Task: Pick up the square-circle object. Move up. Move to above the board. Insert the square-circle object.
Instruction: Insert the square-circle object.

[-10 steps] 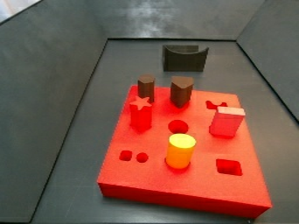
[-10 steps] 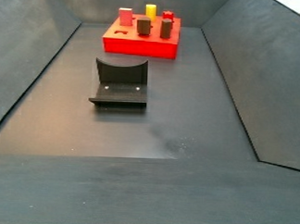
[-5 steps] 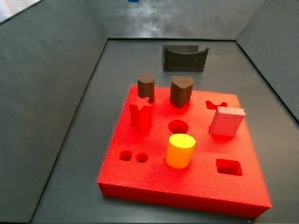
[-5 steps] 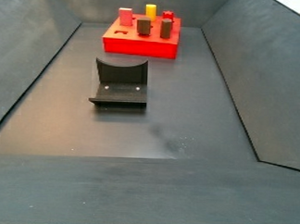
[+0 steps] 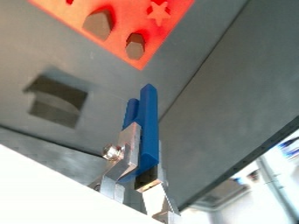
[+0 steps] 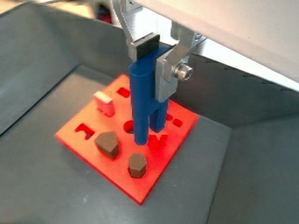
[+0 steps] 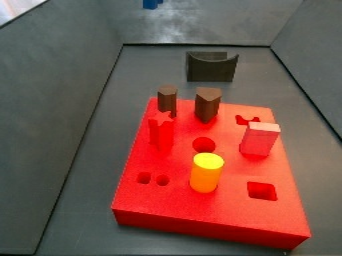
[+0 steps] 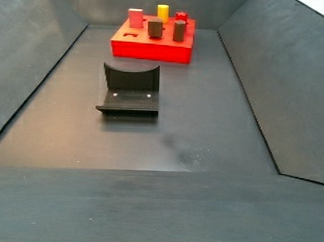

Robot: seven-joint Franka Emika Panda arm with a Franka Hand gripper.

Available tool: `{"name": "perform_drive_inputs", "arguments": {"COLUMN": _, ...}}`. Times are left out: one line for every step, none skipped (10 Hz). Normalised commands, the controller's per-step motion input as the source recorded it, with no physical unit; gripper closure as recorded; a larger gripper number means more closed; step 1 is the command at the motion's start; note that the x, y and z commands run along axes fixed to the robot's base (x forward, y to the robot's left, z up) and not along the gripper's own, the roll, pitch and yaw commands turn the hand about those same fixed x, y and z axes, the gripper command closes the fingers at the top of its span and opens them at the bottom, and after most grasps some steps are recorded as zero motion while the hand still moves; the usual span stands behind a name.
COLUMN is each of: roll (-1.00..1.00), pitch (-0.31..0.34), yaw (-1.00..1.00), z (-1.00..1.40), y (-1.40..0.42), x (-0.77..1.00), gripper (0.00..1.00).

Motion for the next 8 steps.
{"name": "perform_drive_inputs", "arguments": {"roll": 0.0, "pitch": -0.074, "yaw": -0.84, "z": -0.15, "y": -0.29, "x": 0.07, "gripper": 1.0}}
{"name": "perform_drive_inputs", "arguments": {"roll": 0.0, "pitch": -0.077, "yaw": -0.87, "z": -0.15, "y": -0.29, "x": 0.05, "gripper": 1.0}}
{"name": "perform_drive_inputs", "arguments": {"roll": -0.01, "pitch": -0.054, "yaw": -0.89, "z": -0.1, "y": -0.28, "x": 0.02, "gripper": 1.0}}
{"name": "perform_drive_inputs", "arguments": {"roll": 0.0, "pitch": -0.054, "yaw": -0.88, "z": -0.14, "y": -0.29, "x": 0.04, "gripper": 1.0}}
{"name": "perform_drive_inputs", "arguments": {"roll": 0.0, "pitch": -0.04, "yaw": -0.91, "z": -0.1, "y": -0.29, "x": 0.02, "gripper": 1.0}}
{"name": "perform_drive_inputs", "arguments": {"roll": 0.0, "pitch": -0.036, "yaw": -0.91, "z": -0.1, "y": -0.29, "x": 0.02, "gripper": 1.0}}
{"name": "perform_drive_inputs", "arguments": {"roll": 0.0, "pitch": -0.033, "yaw": -0.91, "z": -0.11, "y": -0.28, "x": 0.01, "gripper": 1.0}}
{"name": "perform_drive_inputs", "arguments": {"roll": 0.0, "pitch": -0.029, "yaw": -0.93, "z": -0.12, "y": -0.26, "x": 0.01, "gripper": 1.0}}
